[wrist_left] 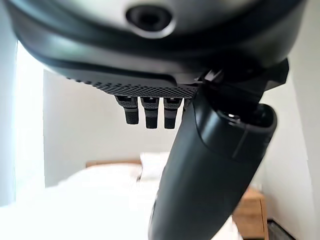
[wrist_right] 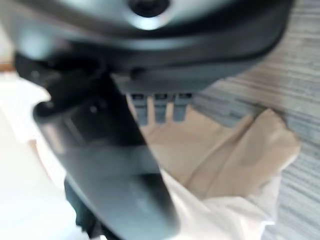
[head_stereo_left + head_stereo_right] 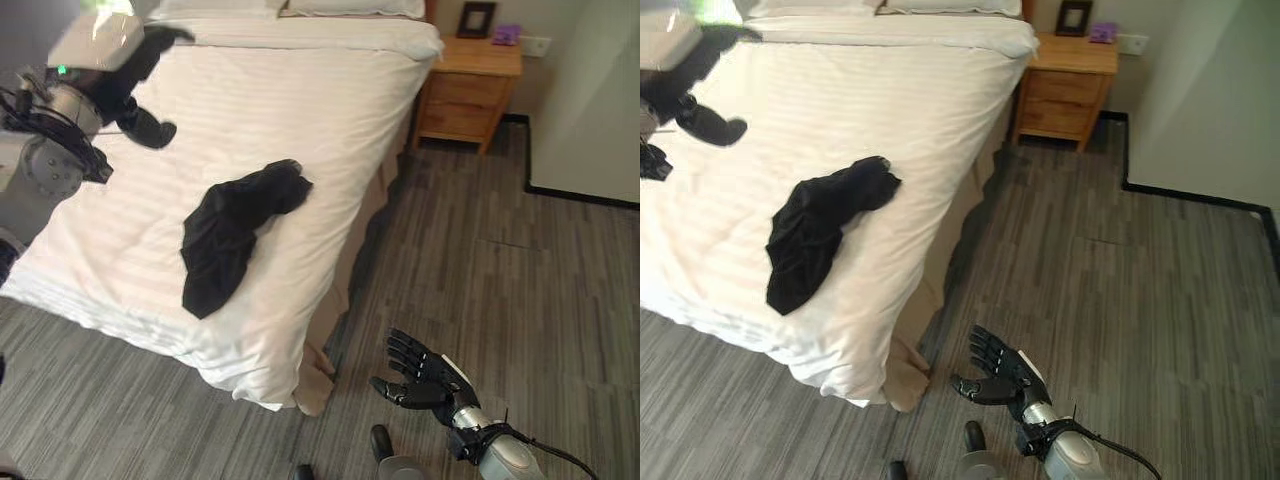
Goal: Pick up bed clothes into laundry basket.
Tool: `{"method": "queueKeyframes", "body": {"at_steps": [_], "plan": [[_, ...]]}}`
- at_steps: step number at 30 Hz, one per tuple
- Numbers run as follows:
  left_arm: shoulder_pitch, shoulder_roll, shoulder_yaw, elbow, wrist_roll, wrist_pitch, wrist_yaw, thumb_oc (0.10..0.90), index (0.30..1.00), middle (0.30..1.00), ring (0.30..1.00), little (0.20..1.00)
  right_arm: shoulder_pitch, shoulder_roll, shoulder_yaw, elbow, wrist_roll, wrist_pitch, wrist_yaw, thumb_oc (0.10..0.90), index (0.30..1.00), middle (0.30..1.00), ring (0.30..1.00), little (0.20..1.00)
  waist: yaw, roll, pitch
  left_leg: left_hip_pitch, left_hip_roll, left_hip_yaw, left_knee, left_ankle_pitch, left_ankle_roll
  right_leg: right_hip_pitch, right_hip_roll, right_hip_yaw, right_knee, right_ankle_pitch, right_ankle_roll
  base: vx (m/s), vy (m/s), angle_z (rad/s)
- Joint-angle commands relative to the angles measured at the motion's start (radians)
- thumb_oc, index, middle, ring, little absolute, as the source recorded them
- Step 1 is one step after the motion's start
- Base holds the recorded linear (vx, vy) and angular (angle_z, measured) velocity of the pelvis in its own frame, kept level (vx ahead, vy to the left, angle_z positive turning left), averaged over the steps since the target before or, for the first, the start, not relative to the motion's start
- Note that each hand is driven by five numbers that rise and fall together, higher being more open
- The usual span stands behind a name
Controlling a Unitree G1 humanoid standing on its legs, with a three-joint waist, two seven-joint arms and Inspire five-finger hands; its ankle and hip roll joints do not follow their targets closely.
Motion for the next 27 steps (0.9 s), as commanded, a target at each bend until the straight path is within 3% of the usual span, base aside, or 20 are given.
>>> {"method": "queueKeyframes", "body": {"at_steps": [1,8,18,25,27], "plan": [[-0.197,-0.023,0.056,0.188,-0.039,0.030,0.017,0.800,0.900,0.900,0.900,0.900,-0.030,-0.004,0.020,-0.122,0.053,-0.082,0.063,0.800,0.900,0.900,0.900,0.900,0.005,-0.025,-0.048,-0.033,0.083,0.000,0.011,0.025,-0.071,-0.001,-0.083,-0.007,0.059,-0.111,0.122,-0.03,0.008,-0.16],[-0.259,-0.116,0.055,0.342,-0.022,0.055,0.027,0.800,0.900,0.900,0.900,0.900,-0.058,-0.017,0.050,-0.123,0.058,-0.082,0.054,0.800,0.900,0.900,0.900,0.900,-0.014,-0.033,-0.015,-0.068,0.091,0.015,-0.004,0.040,-0.078,-0.050,-0.076,0.003,0.041,-0.082,0.128,-0.05,0.002,-0.05],[-0.256,-0.129,0.084,0.447,-0.004,0.080,0.026,0.800,0.900,0.900,0.900,0.900,-0.080,-0.026,0.068,-0.134,0.067,-0.077,0.050,0.800,0.900,0.900,0.900,0.900,-0.031,-0.048,0.021,-0.106,0.099,0.047,-0.005,0.046,-0.083,-0.112,-0.062,0.030,0.031,-0.056,0.132,-0.02,0.010,-0.12],[-0.175,-0.122,0.143,0.498,0.029,0.108,0.015,0.800,0.900,0.900,0.900,0.900,-0.093,-0.036,0.072,-0.148,0.083,-0.075,0.044,0.800,0.900,0.900,0.900,0.900,-0.047,-0.079,0.070,-0.148,0.109,0.084,-0.005,0.051,-0.086,-0.180,-0.043,0.067,0.026,-0.028,0.135,-0.04,0.016,-0.16],[-0.101,-0.132,0.199,0.541,0.037,0.130,0.001,0.800,0.900,0.900,0.900,0.900,-0.101,-0.031,0.079,-0.152,0.087,-0.076,0.037,0.800,0.900,0.900,0.900,0.900,-0.054,-0.102,0.094,-0.173,0.118,0.099,-0.005,0.056,-0.090,-0.218,-0.032,0.078,0.026,-0.016,0.135,-0.04,0.002,-0.36]]}}
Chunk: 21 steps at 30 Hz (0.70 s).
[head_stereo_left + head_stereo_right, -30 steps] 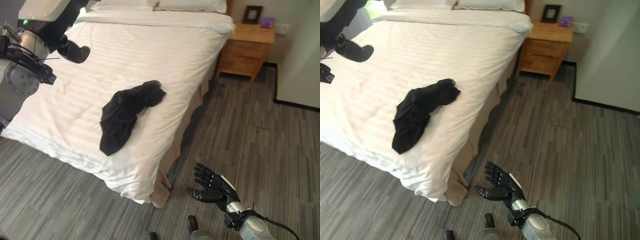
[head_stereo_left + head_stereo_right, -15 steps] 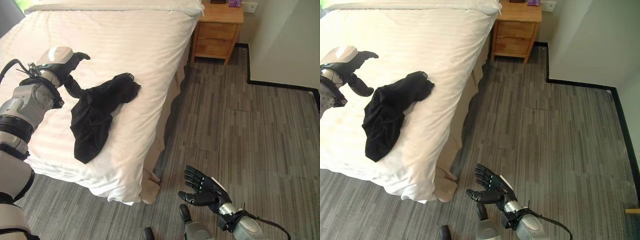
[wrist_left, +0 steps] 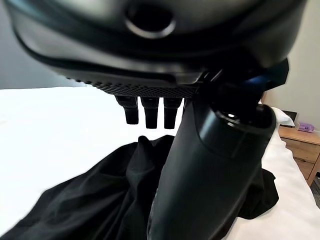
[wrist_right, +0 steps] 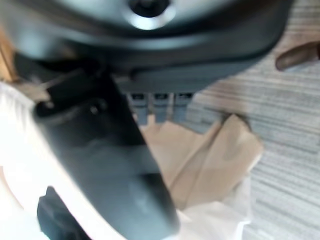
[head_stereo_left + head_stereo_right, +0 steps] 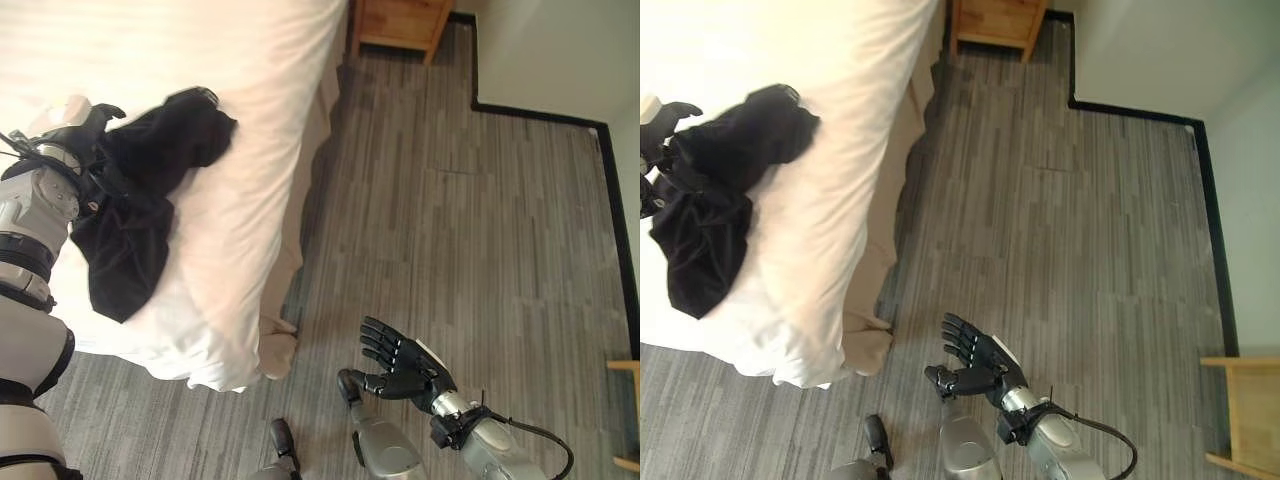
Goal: Pick up bed clothes into laundry basket.
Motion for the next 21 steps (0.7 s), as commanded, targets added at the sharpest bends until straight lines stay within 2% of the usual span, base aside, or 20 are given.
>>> {"method": "queueKeyframes", "body": {"at_steps": [1,3,4,9,10,11,16,19,20,21], "plan": [[-0.063,0.035,0.092,0.098,0.032,0.030,0.040,0.800,0.900,0.900,0.900,0.900,-0.005,-0.017,-0.031,-0.100,0.051,-0.076,0.017,0.800,0.900,0.900,0.900,0.900,0.003,-0.018,-0.031,-0.047,0.102,-0.009,0.000,0.052,-0.088,-0.032,-0.068,-0.023,0.024,-0.064,0.147,-0.01,0.006,-0.37],[-0.023,0.020,0.118,0.117,0.050,0.042,0.039,0.800,0.900,0.900,0.900,0.900,-0.001,-0.014,-0.029,-0.101,0.051,-0.076,0.013,0.800,0.900,0.900,0.900,0.900,0.000,-0.023,-0.026,-0.051,0.104,-0.006,0.000,0.053,-0.090,-0.038,-0.068,-0.022,0.023,-0.063,0.146,0.00,0.006,-0.23],[0.073,-0.035,0.181,0.151,0.077,0.066,0.014,0.800,0.900,0.900,0.900,0.900,0.008,-0.008,-0.022,-0.104,0.047,-0.071,0.012,0.800,0.900,0.900,0.900,0.900,-0.003,-0.036,-0.010,-0.064,0.105,-0.006,0.000,0.055,-0.093,-0.050,-0.066,-0.016,0.023,-0.063,0.143,0.00,0.000,0.00],[0.156,-0.080,0.235,0.164,0.098,0.081,-0.005,0.800,0.900,0.900,0.900,0.900,0.010,-0.015,-0.017,-0.101,0.040,-0.069,0.013,0.800,0.900,0.900,0.900,0.900,-0.002,-0.034,-0.011,-0.066,0.104,-0.011,0.000,0.052,-0.093,-0.050,-0.068,-0.019,0.023,-0.066,0.142,0.00,0.000,0.00],[0.170,-0.084,0.237,0.167,0.111,0.084,-0.014,0.687,0.731,0.731,0.731,0.731,0.009,-0.018,-0.017,-0.101,0.038,-0.068,0.016,0.800,0.900,0.900,0.900,0.900,0.000,-0.032,-0.013,-0.065,0.103,-0.011,0.000,0.049,-0.092,-0.048,-0.069,-0.019,0.022,-0.067,0.141,0.00,0.000,0.00],[0.191,-0.082,0.249,0.174,0.114,0.091,-0.024,0.400,0.300,0.300,0.300,0.300,0.007,-0.024,-0.017,-0.102,0.036,-0.068,0.021,0.800,0.900,0.900,0.900,0.900,0.003,-0.027,-0.016,-0.060,0.102,-0.011,0.000,0.045,-0.091,-0.042,-0.070,-0.019,0.022,-0.069,0.140,0.00,0.000,0.00],[0.178,-0.044,0.265,0.155,0.070,0.091,-0.018,0.400,0.300,0.300,0.300,0.300,0.010,-0.031,-0.015,-0.098,0.042,-0.065,0.026,0.800,0.900,0.900,0.900,0.900,0.009,-0.010,-0.026,-0.049,0.098,-0.017,0.000,0.038,-0.090,-0.027,-0.077,-0.025,0.022,-0.076,0.140,0.00,0.000,0.00],[0.136,0.004,0.292,0.084,-0.076,0.060,0.013,0.400,0.300,0.300,0.300,0.300,0.016,-0.043,-0.006,-0.085,0.039,-0.056,0.035,0.800,0.900,0.900,0.900,0.900,0.022,0.015,-0.043,-0.037,0.091,-0.029,0.000,0.034,-0.089,0.000,-0.086,-0.039,0.020,-0.084,0.141,0.03,0.005,0.02],[0.135,0.004,0.291,0.084,-0.076,0.059,0.013,0.400,0.300,0.300,0.300,0.300,0.015,-0.042,-0.006,-0.085,0.039,-0.057,0.035,0.800,0.900,0.900,0.900,0.900,0.022,0.015,-0.042,-0.036,0.091,-0.029,0.000,0.034,-0.089,0.001,-0.086,-0.040,0.020,-0.085,0.141,0.05,0.013,0.06],[0.108,0.015,0.304,0.026,-0.180,0.032,0.035,0.400,0.300,0.300,0.300,0.300,0.011,-0.045,-0.005,-0.077,0.035,-0.054,0.034,0.800,0.900,0.900,0.900,0.900,0.030,0.028,-0.054,-0.030,0.087,-0.038,0.000,0.032,-0.088,0.014,-0.091,-0.046,0.019,-0.088,0.142,0.07,0.018,0.06]]}}
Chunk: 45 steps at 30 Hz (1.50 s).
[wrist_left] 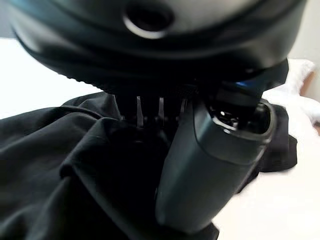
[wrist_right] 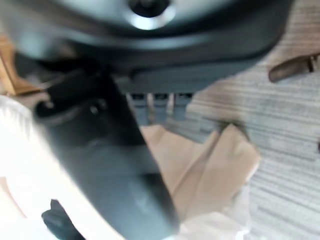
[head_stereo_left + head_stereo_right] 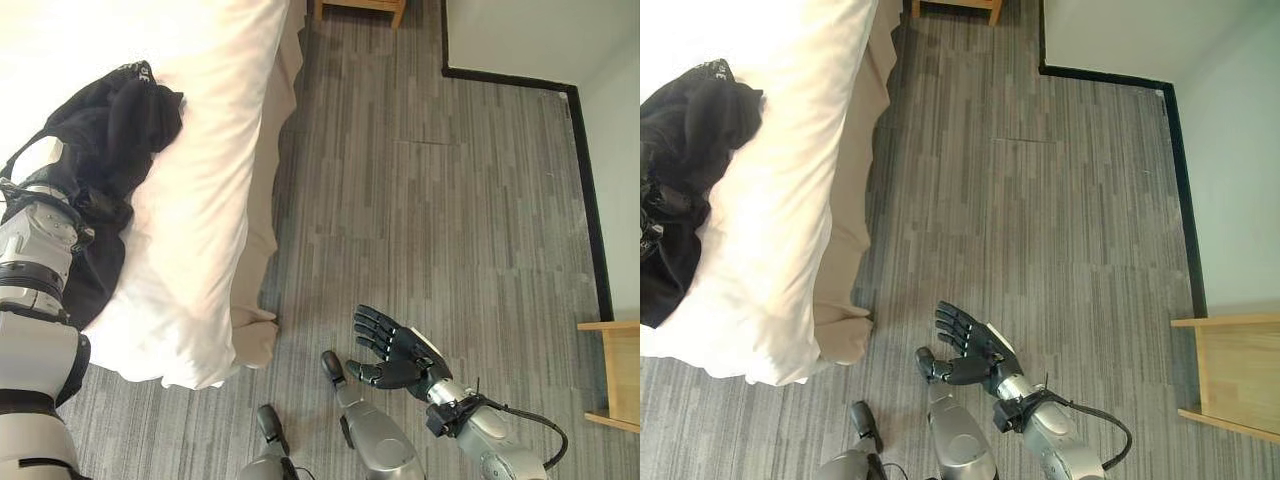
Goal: Pick up bed clothes into laundry basket.
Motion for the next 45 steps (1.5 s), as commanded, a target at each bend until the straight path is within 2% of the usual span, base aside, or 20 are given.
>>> {"method": "queueKeyframes", "body": {"at_steps": [1,8,14,23,26,29,30,31,32,33,34,35,37,38,40,42,43,44,45], "plan": [[-0.029,0.073,0.026,-0.064,-0.239,-0.053,0.051,0.400,0.300,0.300,0.300,0.300,0.036,-0.035,-0.030,-0.051,0.033,-0.053,0.036,0.800,0.900,0.900,0.900,0.900,0.044,0.049,-0.091,-0.010,0.066,-0.059,0.000,0.006,-0.068,0.048,-0.114,-0.066,0.019,-0.123,0.161,0.07,0.019,0.11],[-0.152,0.136,-0.071,-0.336,-0.431,-0.165,0.091,0.400,0.300,0.300,0.300,0.300,0.021,-0.029,-0.043,-0.006,0.025,-0.058,0.035,0.800,0.900,0.900,0.900,0.900,0.061,0.094,-0.169,0.039,0.050,-0.079,0.000,-0.002,-0.063,0.118,-0.131,-0.093,0.019,-0.138,0.164,0.07,0.008,0.22],[-0.244,0.115,-0.134,-0.520,-0.550,-0.240,0.120,0.400,0.300,0.300,0.300,0.300,0.024,-0.016,-0.052,0.028,0.007,-0.059,0.031,0.800,0.900,0.900,0.900,0.900,0.061,0.111,-0.231,0.092,0.041,-0.092,0.000,-0.014,-0.056,0.174,-0.140,-0.099,0.032,-0.160,0.164,0.06,-0.014,0.12],[-0.323,0.060,-0.217,-0.685,-0.635,-0.291,0.097,0.400,0.300,0.300,0.300,0.300,0.006,-0.013,-0.051,0.028,-0.008,-0.061,0.026,0.800,0.900,0.900,0.900,0.900,0.049,0.114,-0.291,0.135,0.041,-0.095,0.025,-0.029,-0.051,0.220,-0.138,-0.090,0.059,-0.188,0.156,0.02,-0.014,0.01],[-0.341,0.032,-0.226,-0.740,-0.647,-0.308,0.108,0.400,0.300,0.300,0.300,0.300,-0.004,-0.020,-0.049,0.019,-0.007,-0.067,0.018,0.800,0.900,0.900,0.900,0.900,0.032,0.109,-0.300,0.126,0.051,-0.096,0.108,-0.056,-0.054,0.224,-0.131,-0.074,0.095,-0.208,0.145,0.01,-0.016,-0.04],[-0.331,-0.004,-0.209,-0.759,-0.657,-0.318,0.110,0.400,0.300,0.300,0.300,0.300,-0.003,-0.037,-0.061,0.002,-0.004,-0.071,0.014,0.800,0.900,0.900,0.900,0.900,0.009,0.091,-0.290,0.110,0.053,-0.080,0.211,-0.082,-0.065,0.228,-0.126,-0.057,0.125,-0.218,0.136,0.00,-0.017,-0.10],[-0.326,-0.004,-0.203,-0.762,-0.654,-0.320,0.113,0.400,0.300,0.300,0.300,0.300,-0.009,-0.045,-0.063,0.002,-0.006,-0.073,0.010,0.800,0.900,0.900,0.900,0.900,0.007,0.088,-0.286,0.112,0.043,-0.098,0.242,-0.089,-0.065,0.223,-0.119,-0.034,0.135,-0.216,0.134,0.04,0.042,-0.19],[-0.323,-0.007,-0.196,-0.765,-0.657,-0.323,0.118,0.400,0.300,0.300,0.300,0.300,-0.022,-0.056,-0.058,0.011,-0.010,-0.075,0.003,0.800,0.900,0.900,0.900,0.900,0.013,0.089,-0.276,0.120,0.026,-0.156,0.274,-0.096,-0.065,0.218,-0.107,0.002,0.151,-0.218,0.133,0.03,0.092,-0.39],[-0.322,0.001,-0.195,-0.776,-0.675,-0.326,0.119,0.400,0.300,0.300,0.300,0.300,-0.039,-0.067,-0.057,0.019,-0.011,-0.082,-0.012,0.800,0.900,0.900,0.900,0.900,0.036,0.093,-0.265,0.127,-0.015,-0.276,0.297,-0.099,-0.063,0.188,-0.092,0.058,0.179,-0.210,0.137,-0.02,0.094,-0.77],[-0.319,0.017,-0.191,-0.781,-0.670,-0.322,0.116,0.400,0.300,0.300,0.300,0.300,-0.050,-0.073,-0.059,0.020,-0.011,-0.081,-0.013,0.800,0.900,0.900,0.900,0.900,0.050,0.090,-0.263,0.126,-0.042,-0.343,0.296,-0.109,-0.054,0.163,-0.085,0.103,0.192,-0.201,0.142,-0.04,0.075,-1.09],[-0.323,0.038,-0.197,-0.772,-0.662,-0.320,0.123,0.400,0.300,0.300,0.300,0.300,-0.057,-0.081,-0.058,0.027,-0.005,-0.080,-0.017,0.800,0.900,0.900,0.900,0.900,0.062,0.090,-0.255,0.142,-0.078,-0.445,0.327,-0.143,-0.044,0.136,-0.062,0.165,0.212,-0.190,0.155,-0.08,0.072,-1.65],[-0.328,0.049,-0.205,-0.762,-0.660,-0.320,0.124,0.400,0.300,0.300,0.300,0.300,-0.068,-0.082,-0.066,0.034,0.001,-0.081,-0.022,0.800,0.900,0.900,0.900,0.900,0.061,0.088,-0.253,0.148,-0.105,-0.513,0.330,-0.155,-0.038,0.104,-0.051,0.224,0.220,-0.176,0.170,-0.09,0.091,-1.90],[-0.326,0.050,-0.206,-0.753,-0.654,-0.321,0.129,0.400,0.300,0.300,0.300,0.300,-0.078,-0.079,-0.076,0.040,0.008,-0.082,-0.027,0.800,0.900,0.900,0.900,0.900,0.053,0.090,-0.240,0.163,-0.136,-0.583,0.327,-0.199,-0.017,0.061,-0.024,0.296,0.220,-0.150,0.195,-0.18,0.149,-1.77],[-0.321,0.039,-0.207,-0.757,-0.651,-0.317,0.124,0.400,0.300,0.300,0.300,0.300,-0.077,-0.075,-0.098,0.035,0.010,-0.085,-0.036,0.800,0.900,0.900,0.900,0.900,0.043,0.082,-0.235,0.165,-0.151,-0.578,0.290,-0.229,0.000,0.039,-0.025,0.325,0.211,-0.133,0.208,-0.25,0.214,-1.03],[-0.289,0.025,-0.182,-0.769,-0.646,-0.324,0.129,0.400,0.300,0.300,0.300,0.300,-0.049,-0.047,-0.146,0.044,0.001,-0.093,-0.054,0.800,0.900,0.900,0.900,0.900,0.013,0.080,-0.226,0.188,-0.154,-0.524,0.208,-0.230,0.028,0.008,-0.028,0.329,0.166,-0.080,0.235,-0.24,0.197,-1.74],[-0.253,0.026,-0.157,-0.792,-0.633,-0.324,0.130,0.400,0.300,0.300,0.300,0.300,-0.028,-0.021,-0.168,0.064,-0.001,-0.102,-0.063,0.800,0.900,0.900,0.900,0.900,0.013,0.070,-0.215,0.189,-0.163,-0.481,0.179,-0.218,0.044,-0.020,-0.021,0.332,0.121,-0.026,0.235,-0.16,0.143,-1.98],[-0.226,0.024,-0.144,-0.809,-0.630,-0.325,0.127,0.400,0.300,0.300,0.300,0.300,-0.014,0.000,-0.182,0.071,0.008,-0.104,-0.068,0.800,0.900,0.900,0.900,0.900,0.009,0.069,-0.200,0.188,-0.161,-0.450,0.176,-0.220,0.054,-0.036,-0.019,0.312,0.105,-0.012,0.235,-0.18,0.102,-1.62],[-0.179,0.028,-0.115,-0.833,-0.627,-0.322,0.124,0.400,0.300,0.300,0.300,0.300,0.006,0.015,-0.193,0.071,0.011,-0.103,-0.073,0.800,0.900,0.900,0.900,0.900,0.014,0.062,-0.184,0.183,-0.159,-0.411,0.172,-0.210,0.059,-0.064,-0.029,0.268,0.109,-0.006,0.235,-0.30,0.067,-1.13],[-0.120,0.038,-0.090,-0.846,-0.633,-0.314,0.117,0.400,0.300,0.300,0.300,0.300,0.019,0.025,-0.197,0.069,0.001,-0.107,-0.083,0.800,0.900,0.900,0.900,0.900,0.054,0.065,-0.156,0.170,-0.146,-0.342,0.181,-0.204,0.062,-0.098,-0.095,0.079,0.166,-0.046,0.235,-0.40,0.049,-1.22]]}}
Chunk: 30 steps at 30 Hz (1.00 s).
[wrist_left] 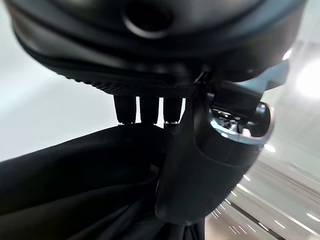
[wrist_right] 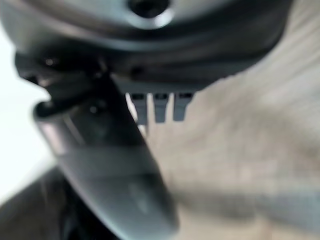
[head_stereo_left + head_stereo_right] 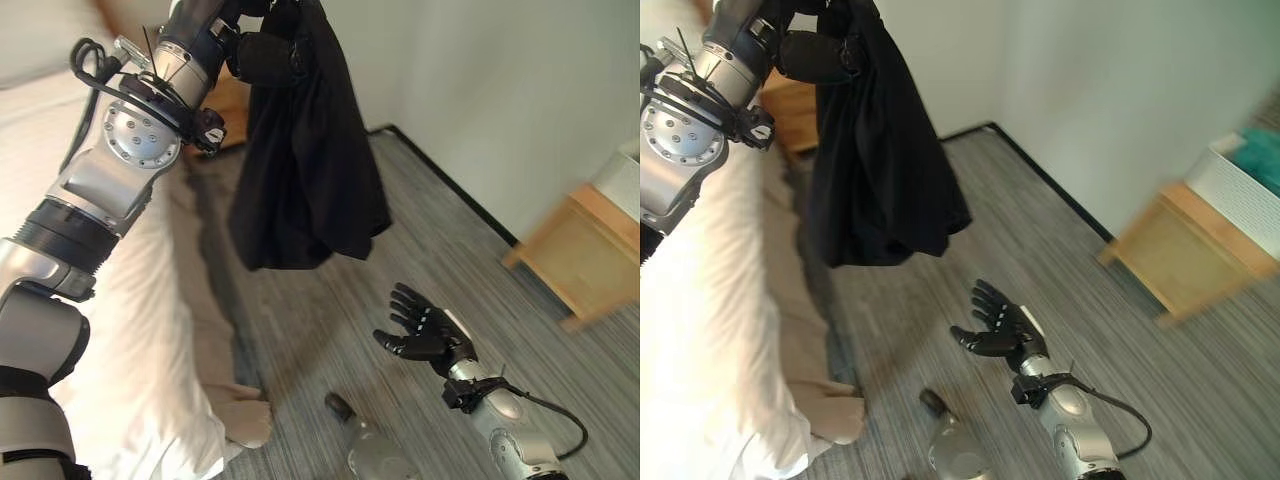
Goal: Pick up bed clothes into laundry basket.
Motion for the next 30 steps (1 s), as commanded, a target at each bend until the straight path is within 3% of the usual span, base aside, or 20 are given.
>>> {"method": "queueKeyframes", "body": {"at_steps": [1,2,3,4,5,6,7,9,10,11,12,13,15,16,17,19,20,21,24,30], "plan": [[0.070,0.056,0.225,-0.052,-0.028,-0.063,0.044,0.400,0.300,0.300,0.300,0.300,0.063,-0.040,0.029,-0.092,0.001,-0.077,0.003,0.800,0.900,0.900,0.900,0.900,0.055,0.092,-0.020,-0.009,0.135,0.071,-0.059,0.022,-0.120,-0.054,-0.155,-0.375,0.068,0.031,0.066,-0.43,0.030,-1.33],[0.077,0.069,0.227,-0.060,-0.019,-0.058,0.042,0.400,0.300,0.300,0.300,0.300,0.078,-0.042,0.031,-0.094,-0.007,-0.073,0.005,0.800,0.900,0.900,0.900,0.900,0.060,0.095,-0.013,-0.021,0.153,0.121,-0.064,0.040,-0.123,-0.031,-0.182,-0.437,0.120,0.006,0.054,-0.28,0.013,-1.83],[0.078,0.069,0.228,-0.061,-0.019,-0.058,0.043,0.400,0.300,0.300,0.300,0.300,0.079,-0.042,0.031,-0.095,-0.007,-0.072,0.005,0.800,0.900,0.900,0.900,0.900,0.060,0.092,-0.014,-0.021,0.151,0.121,-0.067,0.044,-0.124,-0.032,-0.184,-0.435,0.120,0.008,0.053,-0.47,-0.005,-2.00],[0.071,0.078,0.218,-0.040,-0.024,-0.057,0.027,0.400,0.300,0.300,0.300,0.300,0.094,-0.054,0.025,-0.099,-0.010,-0.068,0.024,0.800,0.900,0.900,0.900,0.900,0.064,0.104,-0.018,-0.049,0.188,0.199,-0.093,0.082,-0.122,0.027,-0.208,-0.466,0.236,-0.054,0.031,-0.45,0.002,-1.67],[0.064,0.080,0.214,-0.026,-0.037,-0.061,0.021,0.400,0.300,0.300,0.300,0.300,0.094,-0.057,0.021,-0.100,-0.011,-0.070,0.030,0.800,0.900,0.900,0.900,0.900,0.070,0.108,-0.024,-0.064,0.199,0.232,-0.096,0.096,-0.120,0.060,-0.222,-0.483,0.268,-0.076,0.027,-0.58,0.028,-1.59],[0.058,0.090,0.210,-0.018,-0.042,-0.060,0.020,0.400,0.300,0.300,0.300,0.300,0.087,-0.059,0.015,-0.106,-0.012,-0.075,0.026,0.800,0.900,0.900,0.900,0.900,0.083,0.115,-0.034,-0.087,0.212,0.274,-0.092,0.107,-0.115,0.089,-0.245,-0.530,0.303,-0.097,0.018,-0.44,0.051,-1.58],[0.037,0.126,0.208,-0.011,-0.038,-0.058,0.030,0.400,0.300,0.300,0.300,0.300,0.053,-0.059,0.016,-0.098,-0.015,-0.090,0.010,0.800,0.900,0.900,0.900,0.900,0.116,0.127,-0.058,-0.115,0.231,0.369,-0.089,0.123,-0.109,0.164,-0.294,-0.652,0.341,-0.132,0.010,-0.41,0.035,-1.87],[0.016,0.162,0.201,-0.014,-0.022,-0.056,0.044,0.400,0.300,0.300,0.300,0.300,0.022,-0.051,0.025,-0.097,-0.011,-0.099,0.001,0.800,0.900,0.900,0.900,0.900,0.144,0.118,-0.078,-0.135,0.243,0.453,-0.090,0.139,-0.109,0.222,-0.301,-0.718,0.325,-0.133,0.027,-0.27,-0.012,-2.04],[0.015,0.163,0.200,-0.014,-0.022,-0.056,0.045,0.400,0.300,0.300,0.300,0.300,0.021,-0.051,0.025,-0.097,-0.011,-0.099,0.000,0.800,0.900,0.900,0.900,0.900,0.147,0.120,-0.079,-0.138,0.246,0.456,-0.090,0.143,-0.109,0.219,-0.297,-0.716,0.319,-0.126,0.026,-0.18,-0.114,-1.66],[0.001,0.206,0.213,-0.026,-0.006,-0.061,0.060,0.400,0.300,0.300,0.300,0.300,0.004,-0.035,0.029,-0.107,0.015,-0.106,0.001,0.800,0.900,0.900,0.900,0.900,0.178,0.090,-0.104,-0.150,0.254,0.554,-0.086,0.137,-0.126,0.257,-0.301,-0.850,0.169,-0.144,0.030,-0.10,-0.192,-1.34],[0.014,0.223,0.231,-0.039,0.017,-0.063,0.070,0.400,0.300,0.300,0.300,0.300,0.007,-0.026,0.032,-0.104,0.021,-0.109,0.004,0.800,0.900,0.900,0.900,0.900,0.183,0.074,-0.110,-0.157,0.265,0.587,-0.064,0.136,-0.135,0.270,-0.287,-0.871,0.105,-0.136,0.033,-0.11,-0.312,-1.39],[0.029,0.242,0.248,-0.063,0.038,-0.066,0.075,0.400,0.300,0.300,0.300,0.300,0.008,-0.023,0.037,-0.100,0.022,-0.109,0.008,0.800,0.900,0.900,0.900,0.900,0.186,0.067,-0.113,-0.181,0.293,0.592,-0.016,0.135,-0.145,0.280,-0.255,-0.826,0.062,-0.142,0.031,-0.02,-0.334,-1.25],[0.031,0.250,0.258,-0.082,0.042,-0.074,0.075,0.400,0.300,0.300,0.300,0.300,0.011,-0.034,0.045,-0.108,0.034,-0.109,0.016,0.800,0.900,0.900,0.900,0.900,0.190,0.039,-0.092,-0.251,0.373,0.570,0.146,0.154,-0.178,0.296,-0.203,-0.781,0.018,-0.156,-0.002,0.01,-0.321,-0.78],[0.040,0.254,0.274,-0.079,0.030,-0.079,0.079,0.400,0.300,0.300,0.300,0.300,0.008,-0.044,0.055,-0.115,0.033,-0.105,0.021,0.800,0.900,0.900,0.900,0.900,0.206,0.029,-0.072,-0.275,0.380,0.487,0.211,0.185,-0.197,0.299,-0.186,-0.739,0.022,-0.171,-0.024,0.01,-0.184,-0.96],[0.048,0.248,0.276,-0.072,0.012,-0.081,0.078,0.400,0.300,0.300,0.300,0.300,-0.002,-0.068,0.064,-0.118,0.022,-0.105,0.023,0.800,0.900,0.900,0.900,0.900,0.231,0.032,-0.051,-0.291,0.355,0.362,0.230,0.213,-0.216,0.301,-0.170,-0.702,0.037,-0.183,-0.035,0.00,-0.115,-1.35],[0.072,0.256,0.264,-0.057,-0.020,-0.077,0.058,0.400,0.300,0.300,0.300,0.300,-0.022,-0.103,0.070,-0.120,0.016,-0.103,0.022,0.800,0.900,0.900,0.900,0.900,0.270,0.029,-0.034,-0.289,0.245,0.141,0.173,0.163,-0.221,0.308,-0.156,-0.635,0.049,-0.188,-0.030,0.00,-0.112,-1.56],[0.074,0.268,0.262,-0.045,-0.018,-0.075,0.056,0.400,0.300,0.300,0.300,0.300,-0.021,-0.115,0.065,-0.117,0.019,-0.103,0.025,0.800,0.900,0.900,0.900,0.900,0.263,0.029,-0.036,-0.287,0.241,0.123,0.132,0.166,-0.221,0.307,-0.152,-0.616,0.038,-0.176,-0.027,-0.01,-0.068,-1.31],[0.064,0.275,0.252,-0.033,-0.018,-0.073,0.054,0.400,0.300,0.300,0.300,0.300,-0.008,-0.118,0.055,-0.120,0.031,-0.100,0.036,0.800,0.900,0.900,0.900,0.900,0.242,0.036,-0.046,-0.265,0.264,0.156,0.072,0.171,-0.219,0.307,-0.145,-0.617,0.025,-0.171,-0.024,-0.02,-0.007,-1.08],[0.046,0.270,0.231,-0.010,-0.020,-0.071,0.057,0.400,0.300,0.300,0.300,0.300,0.011,-0.107,0.030,-0.114,0.039,-0.110,0.034,0.800,0.900,0.900,0.900,0.900,0.224,0.045,-0.079,-0.209,0.272,0.188,-0.037,0.183,-0.203,0.294,-0.133,-0.611,0.013,-0.164,-0.021,0.03,0.041,-0.50],[0.039,0.275,0.206,0.023,-0.012,-0.055,0.049,0.400,0.300,0.300,0.300,0.300,0.019,-0.051,0.024,-0.099,0.051,-0.119,0.017,0.800,0.900,0.900,0.900,0.900,0.194,0.058,-0.119,-0.135,0.257,0.201,-0.155,0.200,-0.181,0.296,-0.126,-0.593,0.003,-0.159,-0.018,0.05,0.069,-0.16]]}}
